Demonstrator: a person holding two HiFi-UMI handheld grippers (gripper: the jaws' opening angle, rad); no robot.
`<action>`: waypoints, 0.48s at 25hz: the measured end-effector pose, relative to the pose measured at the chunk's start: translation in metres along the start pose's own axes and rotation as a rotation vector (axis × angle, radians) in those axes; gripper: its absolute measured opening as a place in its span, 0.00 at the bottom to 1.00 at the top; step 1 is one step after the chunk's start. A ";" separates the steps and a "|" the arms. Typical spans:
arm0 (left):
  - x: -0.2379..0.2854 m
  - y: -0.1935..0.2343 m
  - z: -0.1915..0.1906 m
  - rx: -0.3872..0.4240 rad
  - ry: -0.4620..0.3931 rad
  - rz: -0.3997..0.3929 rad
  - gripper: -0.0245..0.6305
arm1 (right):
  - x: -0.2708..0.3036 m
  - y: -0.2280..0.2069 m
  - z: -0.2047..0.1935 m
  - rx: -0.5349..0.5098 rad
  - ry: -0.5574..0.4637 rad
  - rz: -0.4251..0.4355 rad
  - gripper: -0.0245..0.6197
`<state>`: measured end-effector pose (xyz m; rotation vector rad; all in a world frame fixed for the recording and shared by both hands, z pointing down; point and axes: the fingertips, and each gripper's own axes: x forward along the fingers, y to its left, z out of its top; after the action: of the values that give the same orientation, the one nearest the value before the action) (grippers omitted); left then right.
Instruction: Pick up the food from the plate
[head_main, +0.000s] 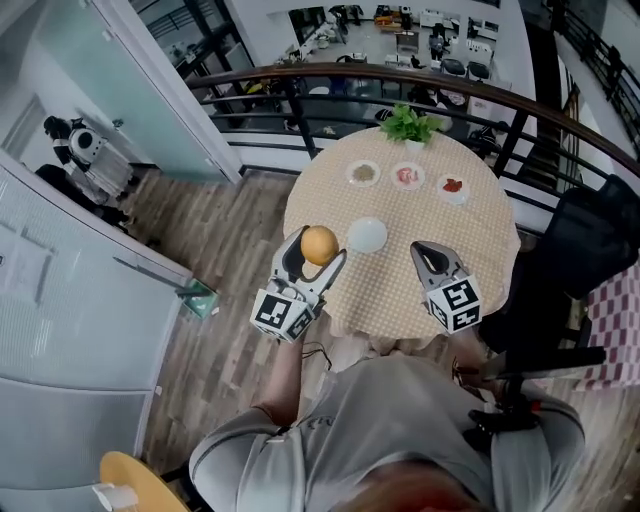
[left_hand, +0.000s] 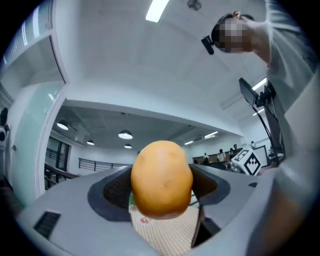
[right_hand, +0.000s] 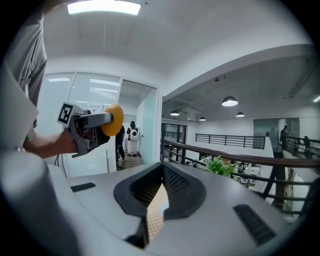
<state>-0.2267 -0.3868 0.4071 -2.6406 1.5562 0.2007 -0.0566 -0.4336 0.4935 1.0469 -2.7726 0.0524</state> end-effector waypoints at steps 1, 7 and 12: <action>-0.009 -0.001 0.018 0.007 -0.054 0.044 0.59 | -0.002 -0.001 0.005 0.030 -0.018 0.005 0.06; -0.010 -0.007 0.041 -0.010 -0.134 0.080 0.59 | -0.015 -0.002 0.039 0.088 -0.127 0.000 0.06; -0.001 -0.014 0.039 0.013 -0.085 0.035 0.59 | -0.014 -0.004 0.054 0.054 -0.129 0.004 0.06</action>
<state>-0.2182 -0.3741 0.3683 -2.5607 1.5725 0.3001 -0.0522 -0.4328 0.4374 1.0951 -2.9037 0.0621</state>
